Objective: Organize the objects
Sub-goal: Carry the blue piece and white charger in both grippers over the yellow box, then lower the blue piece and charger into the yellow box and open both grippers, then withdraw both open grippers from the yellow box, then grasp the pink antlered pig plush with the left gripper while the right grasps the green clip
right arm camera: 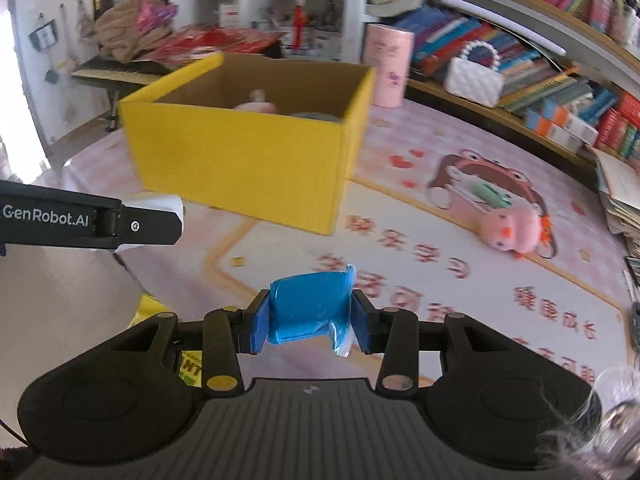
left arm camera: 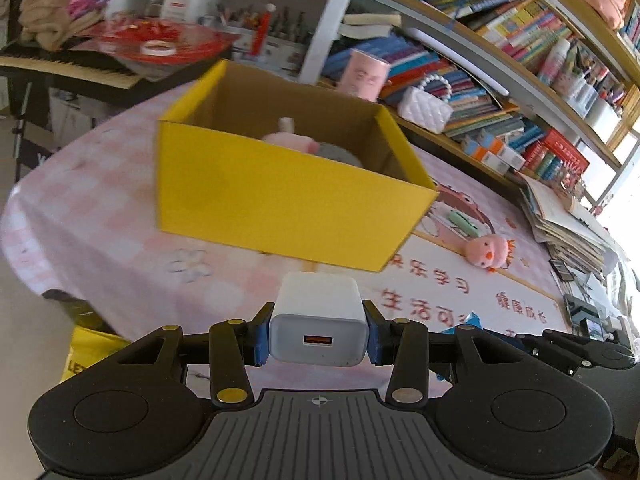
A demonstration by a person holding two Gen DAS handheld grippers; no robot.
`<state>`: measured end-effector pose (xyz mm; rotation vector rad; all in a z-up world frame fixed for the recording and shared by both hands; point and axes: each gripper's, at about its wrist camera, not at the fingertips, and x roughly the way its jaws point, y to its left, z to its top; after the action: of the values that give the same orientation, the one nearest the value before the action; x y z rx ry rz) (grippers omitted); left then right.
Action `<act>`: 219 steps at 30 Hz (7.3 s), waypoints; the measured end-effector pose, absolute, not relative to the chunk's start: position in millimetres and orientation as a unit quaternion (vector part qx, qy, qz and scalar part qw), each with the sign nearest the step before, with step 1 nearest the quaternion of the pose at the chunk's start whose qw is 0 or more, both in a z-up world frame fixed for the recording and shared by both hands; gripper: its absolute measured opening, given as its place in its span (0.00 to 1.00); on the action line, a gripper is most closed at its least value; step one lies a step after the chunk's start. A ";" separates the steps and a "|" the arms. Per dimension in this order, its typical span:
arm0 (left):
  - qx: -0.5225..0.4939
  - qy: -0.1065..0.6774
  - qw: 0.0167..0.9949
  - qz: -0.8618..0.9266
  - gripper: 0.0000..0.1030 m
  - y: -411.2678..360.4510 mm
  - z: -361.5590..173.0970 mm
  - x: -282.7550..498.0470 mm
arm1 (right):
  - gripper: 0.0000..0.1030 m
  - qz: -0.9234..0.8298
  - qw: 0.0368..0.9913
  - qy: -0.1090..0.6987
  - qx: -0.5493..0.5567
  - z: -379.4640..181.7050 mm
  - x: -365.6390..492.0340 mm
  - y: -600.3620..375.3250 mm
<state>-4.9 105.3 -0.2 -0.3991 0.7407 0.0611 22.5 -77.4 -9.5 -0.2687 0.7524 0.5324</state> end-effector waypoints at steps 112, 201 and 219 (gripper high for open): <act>-0.083 0.242 0.956 0.145 0.82 150.5 41.5 46.2 | 0.60 0.214 0.938 0.253 -0.099 37.9 123.1 -10.3; 0.024 0.383 0.921 -0.065 0.88 -102.0 -14.8 147.0 | 0.75 0.019 0.941 0.338 -0.023 -8.7 152.7 -266.9; 0.107 0.373 0.916 -0.103 0.84 -183.5 -50.5 239.3 | 0.75 -0.034 0.943 0.330 0.003 -3.4 177.2 -335.1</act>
<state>239.3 -183.5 -50.5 0.2196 0.7672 -0.2123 177.2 -335.1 -3.4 0.0064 0.6733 -0.0698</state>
